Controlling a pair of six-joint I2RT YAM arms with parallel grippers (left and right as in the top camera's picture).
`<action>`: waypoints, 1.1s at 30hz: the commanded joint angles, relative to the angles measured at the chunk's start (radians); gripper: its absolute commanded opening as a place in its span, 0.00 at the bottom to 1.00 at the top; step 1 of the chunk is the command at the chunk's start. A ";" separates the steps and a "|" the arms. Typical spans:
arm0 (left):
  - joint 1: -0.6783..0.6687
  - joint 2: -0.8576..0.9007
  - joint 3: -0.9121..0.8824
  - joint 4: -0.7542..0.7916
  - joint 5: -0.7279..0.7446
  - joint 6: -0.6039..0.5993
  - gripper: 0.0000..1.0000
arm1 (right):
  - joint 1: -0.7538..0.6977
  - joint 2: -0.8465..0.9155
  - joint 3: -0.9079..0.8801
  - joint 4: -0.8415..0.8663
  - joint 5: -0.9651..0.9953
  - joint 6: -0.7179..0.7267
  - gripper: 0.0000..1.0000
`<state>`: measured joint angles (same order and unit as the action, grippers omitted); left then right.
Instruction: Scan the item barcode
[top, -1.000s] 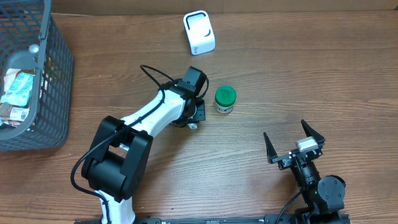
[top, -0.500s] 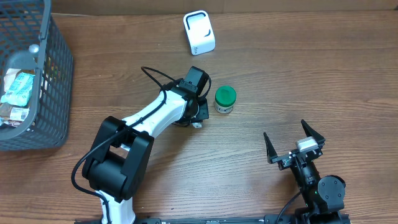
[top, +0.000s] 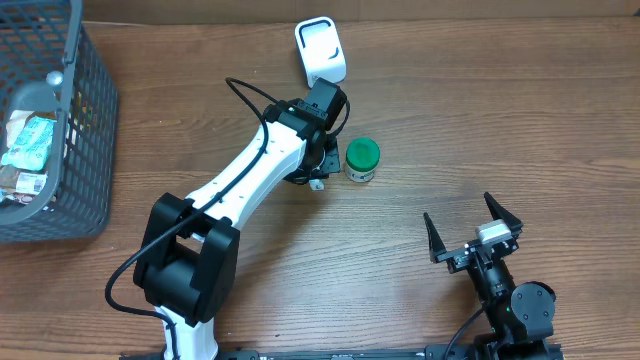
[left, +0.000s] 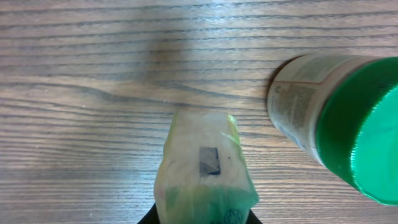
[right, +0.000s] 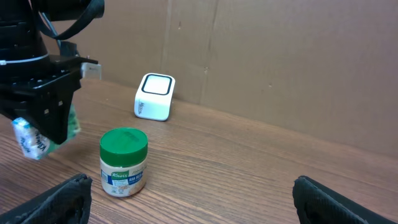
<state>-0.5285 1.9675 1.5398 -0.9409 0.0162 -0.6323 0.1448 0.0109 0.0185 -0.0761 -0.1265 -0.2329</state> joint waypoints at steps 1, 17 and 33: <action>-0.009 -0.001 0.006 -0.013 -0.030 -0.050 0.04 | 0.002 -0.008 -0.011 0.003 -0.002 0.000 1.00; -0.068 0.061 -0.019 0.048 -0.067 -0.079 0.04 | 0.002 -0.008 -0.011 0.003 -0.002 0.000 1.00; -0.094 0.114 -0.020 0.058 -0.105 -0.079 0.04 | 0.002 -0.008 -0.011 0.003 -0.002 0.000 1.00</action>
<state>-0.6159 2.0655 1.5299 -0.8837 -0.0509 -0.6903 0.1444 0.0109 0.0185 -0.0765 -0.1265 -0.2325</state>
